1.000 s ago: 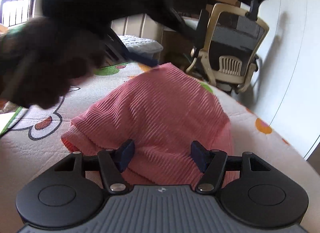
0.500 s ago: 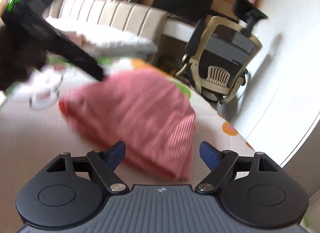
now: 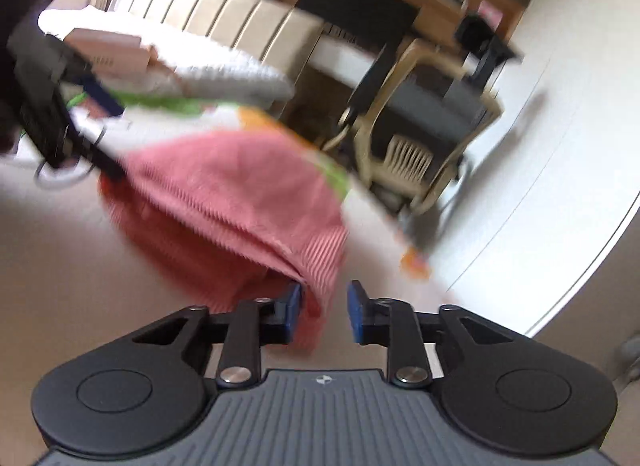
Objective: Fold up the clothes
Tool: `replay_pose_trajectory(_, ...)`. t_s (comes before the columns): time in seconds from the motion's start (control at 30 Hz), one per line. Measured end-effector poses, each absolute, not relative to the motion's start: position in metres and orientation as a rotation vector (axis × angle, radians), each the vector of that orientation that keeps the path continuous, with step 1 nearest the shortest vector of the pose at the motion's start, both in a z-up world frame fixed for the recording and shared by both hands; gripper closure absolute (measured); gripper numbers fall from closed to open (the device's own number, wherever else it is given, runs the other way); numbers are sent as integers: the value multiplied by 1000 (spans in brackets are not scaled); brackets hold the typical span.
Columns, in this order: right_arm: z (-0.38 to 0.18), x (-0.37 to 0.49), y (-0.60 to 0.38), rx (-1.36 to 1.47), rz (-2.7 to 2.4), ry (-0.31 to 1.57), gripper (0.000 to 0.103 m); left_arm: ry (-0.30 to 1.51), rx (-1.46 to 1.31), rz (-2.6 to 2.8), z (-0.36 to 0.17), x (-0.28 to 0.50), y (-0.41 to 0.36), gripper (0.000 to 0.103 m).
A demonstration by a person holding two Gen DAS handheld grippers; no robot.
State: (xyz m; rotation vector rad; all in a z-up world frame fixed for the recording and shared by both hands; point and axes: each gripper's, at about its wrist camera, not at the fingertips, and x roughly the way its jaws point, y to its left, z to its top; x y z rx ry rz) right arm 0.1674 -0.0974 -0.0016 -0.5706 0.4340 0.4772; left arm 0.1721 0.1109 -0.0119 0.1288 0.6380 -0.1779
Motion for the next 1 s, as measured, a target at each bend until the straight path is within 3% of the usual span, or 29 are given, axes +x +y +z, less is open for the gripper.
replay_pose_trajectory(0.17, -13, 156, -92, -577, 532, 452, 68, 660, 124, -228, -17, 168, 108, 0)
replay_pose_trajectory(0.37, -16, 145, -53, -613, 691, 433, 68, 639, 110, -177, -17, 161, 109, 0)
replay_pose_trajectory(0.57, -11, 177, -54, -308, 697, 641, 68, 593, 19, -145, -2, 156, 127, 0)
replay_pose_trajectory(0.8, -15, 200, -80, -145, 591, 675, 66, 595, 11, -287, -4, 143, 115, 0)
replay_pose_trajectory(0.87, -14, 205, -82, -111, 599, 656, 74, 602, 21, -299, -7, 145, 107, 0)
replay_pose_trajectory(0.9, -11, 205, -82, -100, 602, 637, 90, 603, 23, -298, -7, 145, 105, 0)
replay_pose_trajectory(1.0, 12, 200, -84, -99, 607, 529, 93, 603, 26, -303, -7, 144, 102, 0)
